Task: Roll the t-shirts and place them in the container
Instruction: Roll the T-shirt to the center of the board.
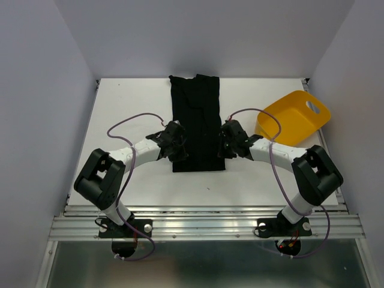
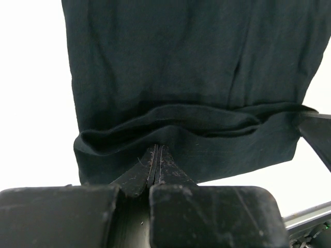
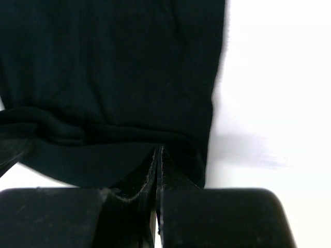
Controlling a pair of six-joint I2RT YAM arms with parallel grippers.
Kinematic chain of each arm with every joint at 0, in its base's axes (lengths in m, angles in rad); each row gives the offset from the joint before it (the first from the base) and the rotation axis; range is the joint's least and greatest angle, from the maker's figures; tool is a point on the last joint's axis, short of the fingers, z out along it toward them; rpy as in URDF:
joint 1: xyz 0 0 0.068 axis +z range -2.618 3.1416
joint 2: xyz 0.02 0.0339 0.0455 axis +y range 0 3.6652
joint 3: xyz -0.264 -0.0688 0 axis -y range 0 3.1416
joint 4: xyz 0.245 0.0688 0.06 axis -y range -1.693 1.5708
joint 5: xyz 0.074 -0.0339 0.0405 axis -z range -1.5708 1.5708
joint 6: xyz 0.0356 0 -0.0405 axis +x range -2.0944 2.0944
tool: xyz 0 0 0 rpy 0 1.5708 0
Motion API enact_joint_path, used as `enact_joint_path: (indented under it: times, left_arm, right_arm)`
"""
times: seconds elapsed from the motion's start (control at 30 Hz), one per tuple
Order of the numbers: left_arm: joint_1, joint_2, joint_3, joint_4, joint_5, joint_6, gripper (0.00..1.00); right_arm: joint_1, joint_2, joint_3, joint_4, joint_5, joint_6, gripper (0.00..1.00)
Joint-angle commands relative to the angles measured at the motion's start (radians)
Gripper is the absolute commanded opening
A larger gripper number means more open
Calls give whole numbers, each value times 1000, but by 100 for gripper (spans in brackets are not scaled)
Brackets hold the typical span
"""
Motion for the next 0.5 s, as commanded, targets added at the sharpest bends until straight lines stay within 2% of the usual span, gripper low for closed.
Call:
enact_joint_path:
  times: [0.0, 0.1, 0.23, 0.47]
  left_arm:
    - [2, -55, 69, -36, -29, 23, 0]
    - [21, -90, 74, -56, -37, 26, 0]
    - [67, -93, 59, -51, -28, 38, 0]
    - [108, -52, 8, -6, 15, 46, 0]
  right_arm:
    - [-6, -101, 64, 27, -53, -26, 1]
    - [21, -128, 81, 27, -101, -17, 1]
    - [47, -89, 81, 76, -171, 18, 1]
    - [74, 23, 32, 309, -348, 121, 1]
